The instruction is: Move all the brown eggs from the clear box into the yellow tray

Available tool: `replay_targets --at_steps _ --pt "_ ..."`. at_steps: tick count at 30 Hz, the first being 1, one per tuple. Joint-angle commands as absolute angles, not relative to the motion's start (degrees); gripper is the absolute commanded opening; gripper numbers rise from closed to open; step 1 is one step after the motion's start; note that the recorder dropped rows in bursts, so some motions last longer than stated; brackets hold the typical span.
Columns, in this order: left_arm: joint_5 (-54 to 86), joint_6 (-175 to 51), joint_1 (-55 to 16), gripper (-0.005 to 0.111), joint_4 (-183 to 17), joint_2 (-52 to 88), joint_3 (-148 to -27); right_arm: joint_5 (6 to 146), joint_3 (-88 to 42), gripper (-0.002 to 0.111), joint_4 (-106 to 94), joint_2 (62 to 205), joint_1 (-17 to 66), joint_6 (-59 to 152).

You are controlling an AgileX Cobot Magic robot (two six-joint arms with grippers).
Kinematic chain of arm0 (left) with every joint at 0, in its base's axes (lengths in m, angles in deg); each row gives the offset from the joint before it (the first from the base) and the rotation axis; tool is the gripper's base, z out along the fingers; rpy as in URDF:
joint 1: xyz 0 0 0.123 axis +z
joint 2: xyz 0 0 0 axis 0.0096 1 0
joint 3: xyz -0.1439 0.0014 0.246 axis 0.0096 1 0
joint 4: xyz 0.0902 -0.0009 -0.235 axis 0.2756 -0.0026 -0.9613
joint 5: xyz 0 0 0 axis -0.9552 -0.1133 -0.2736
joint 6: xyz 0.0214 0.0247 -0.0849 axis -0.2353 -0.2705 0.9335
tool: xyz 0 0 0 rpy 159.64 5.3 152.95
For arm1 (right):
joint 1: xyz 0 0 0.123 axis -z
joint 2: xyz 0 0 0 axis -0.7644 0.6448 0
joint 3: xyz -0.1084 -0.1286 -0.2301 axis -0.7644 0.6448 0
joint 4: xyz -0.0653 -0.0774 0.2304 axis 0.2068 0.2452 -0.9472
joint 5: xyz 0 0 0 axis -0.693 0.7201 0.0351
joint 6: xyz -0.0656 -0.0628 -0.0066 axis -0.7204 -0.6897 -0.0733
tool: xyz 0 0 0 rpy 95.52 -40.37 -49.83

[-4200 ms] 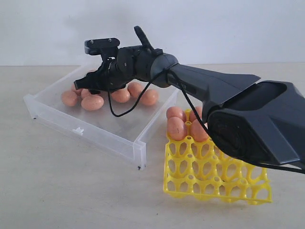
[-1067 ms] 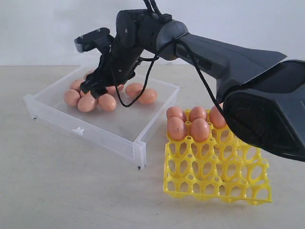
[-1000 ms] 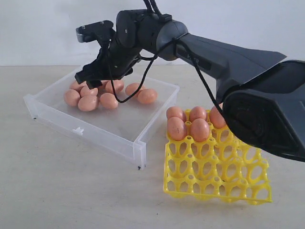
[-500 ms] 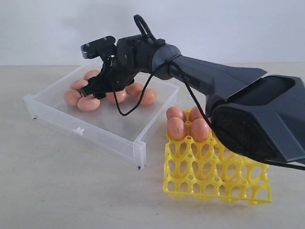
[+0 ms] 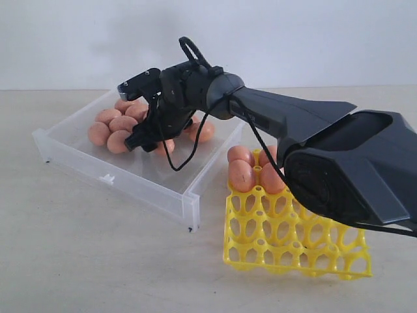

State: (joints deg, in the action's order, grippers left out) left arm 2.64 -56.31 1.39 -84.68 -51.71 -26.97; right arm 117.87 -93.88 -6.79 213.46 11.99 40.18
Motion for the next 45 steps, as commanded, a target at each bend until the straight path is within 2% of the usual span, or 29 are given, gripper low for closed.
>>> replay_targets --at_steps 1,10,12,14,15,16,23,32,36,41,45 --pt "2.6 -56.3 1.1 -0.004 -85.0 -51.9 -27.1 122.1 -94.0 0.066 -6.3 212.5 12.1 39.9" --pt "2.6 -56.3 1.1 -0.004 -85.0 -51.9 -27.1 133.3 -94.0 0.064 -6.0 211.3 12.1 40.5" --pt "2.6 -56.3 1.1 -0.004 -85.0 -51.9 -27.1 133.5 -94.0 0.051 -6.0 211.3 12.1 41.2" --pt "2.6 -56.3 1.1 -0.004 -85.0 -51.9 -27.1 133.5 -94.0 0.028 -6.0 211.3 12.1 41.6" --pt "2.6 -56.3 1.1 -0.004 -85.0 -51.9 -27.1 133.5 -94.0 0.008 -6.3 211.3 12.1 41.6" --pt "2.6 -56.3 1.1 -0.004 -85.0 -51.9 -27.1 133.5 -94.0 0.0 -6.3 211.3 12.1 42.0" --pt "2.6 -56.3 1.1 -0.004 -85.0 -51.9 -27.1 132.5 -94.0 0.001 -9.8 210.1 12.1 45.8" --pt "2.6 -56.3 1.1 -0.004 -85.0 -51.9 -27.1 134.1 -93.8 -0.001 -14.0 201.3 9.8 51.8" --pt "2.6 -56.3 1.1 -0.004 -85.0 -51.9 -27.1 134.5 -93.7 -0.001 6.4 197.9 3.0 61.4" --pt "2.6 -56.3 1.1 -0.004 -85.0 -51.9 -27.1 125.8 -87.7 -0.001 34.1 193.5 -6.7 81.5" --pt "2.6 -56.3 1.1 -0.004 -85.0 -51.9 -27.1 118.8 -79.8 -0.001 45.9 191.2 -9.2 94.6"
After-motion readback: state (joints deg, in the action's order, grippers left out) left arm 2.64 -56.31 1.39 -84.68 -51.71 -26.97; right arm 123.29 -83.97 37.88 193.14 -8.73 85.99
